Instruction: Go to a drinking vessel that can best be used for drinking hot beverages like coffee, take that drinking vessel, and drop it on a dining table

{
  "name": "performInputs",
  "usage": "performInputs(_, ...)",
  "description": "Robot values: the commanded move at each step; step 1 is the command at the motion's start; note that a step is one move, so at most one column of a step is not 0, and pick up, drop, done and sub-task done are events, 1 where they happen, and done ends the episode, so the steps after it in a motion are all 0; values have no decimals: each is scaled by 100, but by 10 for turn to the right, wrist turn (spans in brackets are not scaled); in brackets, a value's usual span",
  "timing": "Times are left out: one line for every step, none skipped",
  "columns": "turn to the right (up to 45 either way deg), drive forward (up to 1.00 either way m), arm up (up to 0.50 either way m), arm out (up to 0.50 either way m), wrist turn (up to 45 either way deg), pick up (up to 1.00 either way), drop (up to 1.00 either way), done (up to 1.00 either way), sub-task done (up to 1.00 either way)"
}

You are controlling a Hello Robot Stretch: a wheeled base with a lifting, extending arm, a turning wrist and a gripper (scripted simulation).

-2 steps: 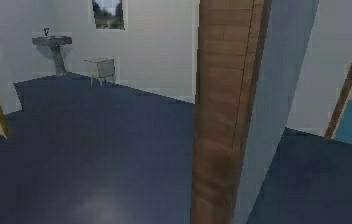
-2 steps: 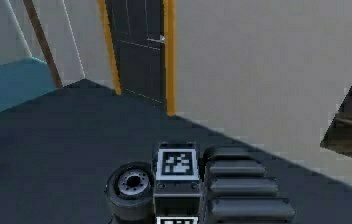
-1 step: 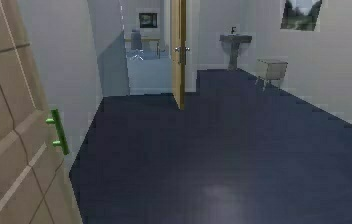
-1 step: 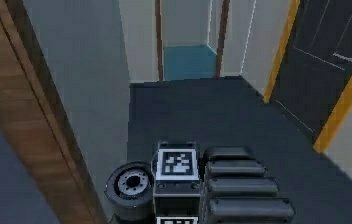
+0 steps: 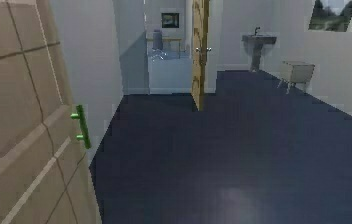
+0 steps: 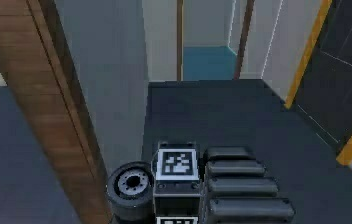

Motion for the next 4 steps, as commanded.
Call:
performInputs(0, 100, 0, 0, 0, 0, 0, 0, 0)
performInputs(0, 100, 0, 0, 0, 0, 0, 0, 0)
performInputs(0, 100, 0, 0, 0, 0, 0, 0, 0)
performInputs(0, 100, 0, 0, 0, 0, 0, 0, 0)
